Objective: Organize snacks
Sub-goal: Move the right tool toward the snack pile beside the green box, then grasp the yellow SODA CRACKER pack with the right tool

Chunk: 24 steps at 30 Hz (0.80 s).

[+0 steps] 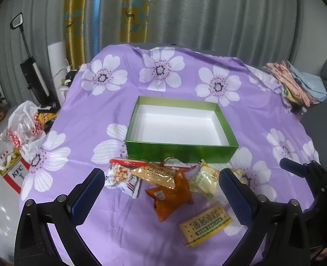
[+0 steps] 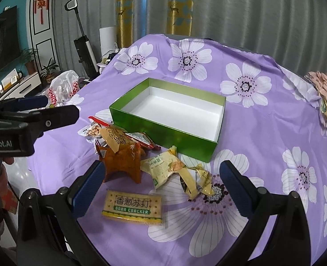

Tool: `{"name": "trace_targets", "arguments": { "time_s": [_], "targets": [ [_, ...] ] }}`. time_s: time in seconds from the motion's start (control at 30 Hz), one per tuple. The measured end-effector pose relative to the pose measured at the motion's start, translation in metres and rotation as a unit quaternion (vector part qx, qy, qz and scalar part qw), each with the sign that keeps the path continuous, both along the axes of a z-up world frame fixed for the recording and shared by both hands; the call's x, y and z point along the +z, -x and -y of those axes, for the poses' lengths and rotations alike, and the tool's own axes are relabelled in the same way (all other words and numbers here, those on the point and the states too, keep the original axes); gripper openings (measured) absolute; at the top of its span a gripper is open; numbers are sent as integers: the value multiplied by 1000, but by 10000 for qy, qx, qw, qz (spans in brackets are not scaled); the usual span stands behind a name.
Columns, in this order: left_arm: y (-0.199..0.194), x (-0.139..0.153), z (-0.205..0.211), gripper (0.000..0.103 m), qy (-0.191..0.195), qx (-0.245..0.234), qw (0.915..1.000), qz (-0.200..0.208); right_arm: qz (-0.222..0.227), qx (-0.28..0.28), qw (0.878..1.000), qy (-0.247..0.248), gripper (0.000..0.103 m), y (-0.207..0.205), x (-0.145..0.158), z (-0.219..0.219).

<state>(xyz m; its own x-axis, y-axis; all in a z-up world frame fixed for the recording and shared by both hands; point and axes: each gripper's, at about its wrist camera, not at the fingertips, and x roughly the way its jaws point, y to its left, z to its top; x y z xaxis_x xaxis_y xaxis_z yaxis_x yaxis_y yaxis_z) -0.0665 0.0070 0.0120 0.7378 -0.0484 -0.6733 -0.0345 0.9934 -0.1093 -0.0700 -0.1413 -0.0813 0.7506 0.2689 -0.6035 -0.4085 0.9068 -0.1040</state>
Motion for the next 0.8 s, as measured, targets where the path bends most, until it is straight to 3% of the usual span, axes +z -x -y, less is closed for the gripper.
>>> {"name": "trace_targets", "arguments": {
  "time_s": [0.13,0.4,0.6,0.8],
  "targets": [
    [-2,-7,3,102,139,-95,9998,-138,-96,0,10000,9,103,-1,-7,5],
    [-13,-47,12,102,514,-349,9934,-966,-567,-72,9982,167,103,-7,-41,18],
    [-14,-83,14,102,1007,-525,9792,-1682,-976,70,9946,349,103,-7,-71,26],
    [-9,-101,19,102,1229,-680,9698,-1994,-1389,291,9890,426,101,-6,-103,28]
  ]
}}
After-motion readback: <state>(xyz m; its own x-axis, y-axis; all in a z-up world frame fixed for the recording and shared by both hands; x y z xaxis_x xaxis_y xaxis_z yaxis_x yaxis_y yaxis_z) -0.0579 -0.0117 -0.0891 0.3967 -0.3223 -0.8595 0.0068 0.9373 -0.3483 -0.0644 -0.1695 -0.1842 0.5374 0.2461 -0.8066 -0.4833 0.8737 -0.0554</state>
